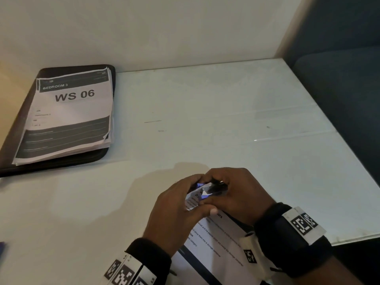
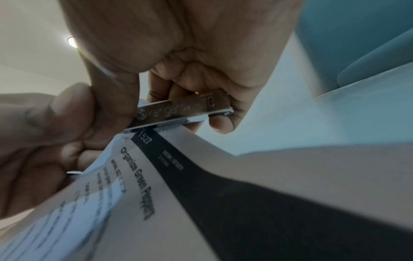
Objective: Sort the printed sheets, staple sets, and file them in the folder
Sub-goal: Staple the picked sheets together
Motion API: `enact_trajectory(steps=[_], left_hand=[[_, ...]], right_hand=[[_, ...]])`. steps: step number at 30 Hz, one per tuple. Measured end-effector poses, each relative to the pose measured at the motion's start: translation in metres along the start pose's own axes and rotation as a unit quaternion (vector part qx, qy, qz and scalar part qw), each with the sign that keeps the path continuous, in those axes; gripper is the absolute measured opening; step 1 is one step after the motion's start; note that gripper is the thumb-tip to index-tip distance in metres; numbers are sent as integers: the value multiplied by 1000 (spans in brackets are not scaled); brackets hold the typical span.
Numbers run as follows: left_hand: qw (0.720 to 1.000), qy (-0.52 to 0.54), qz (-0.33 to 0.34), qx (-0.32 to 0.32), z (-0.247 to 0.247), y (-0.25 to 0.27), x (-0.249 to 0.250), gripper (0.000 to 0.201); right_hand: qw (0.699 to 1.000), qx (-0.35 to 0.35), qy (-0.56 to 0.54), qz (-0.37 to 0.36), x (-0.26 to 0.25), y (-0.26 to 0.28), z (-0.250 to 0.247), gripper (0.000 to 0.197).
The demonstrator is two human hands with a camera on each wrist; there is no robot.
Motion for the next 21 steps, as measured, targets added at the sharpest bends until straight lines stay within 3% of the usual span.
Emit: enact_trajectory(steps=[2, 7, 9, 13, 19, 21], left_hand=[[1000, -12, 1, 2, 0, 0, 0, 61], [999, -24, -12, 28, -6, 2, 3, 42], [999, -17, -24, 21, -4, 3, 1, 48], [991, -80, -79, -67, 4, 5, -10, 77], [982, -151, -92, -70, 1, 4, -18, 10], [984, -152, -75, -59, 1, 3, -15, 4]], right_hand=[[1000, 5, 4, -2, -1, 2, 1, 14], [1000, 15, -10, -5, -4, 0, 0, 8], [1000, -7, -10, 0, -2, 0, 2, 15], [998, -53, -4, 31, 3, 0, 10, 25], [995, -74, -6, 64, 12, 1, 13, 50], [994, -78, -5, 70, 14, 1, 15, 57]])
Point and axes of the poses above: each hand's wrist, its own y-axis away from the middle knuckle, its own z-axis out of the palm, x = y × z, the point moved 10 cm from there along -y, towards the middle knuckle, and after that the axes turned 4 degrees about -z, right-handed, at the moved point
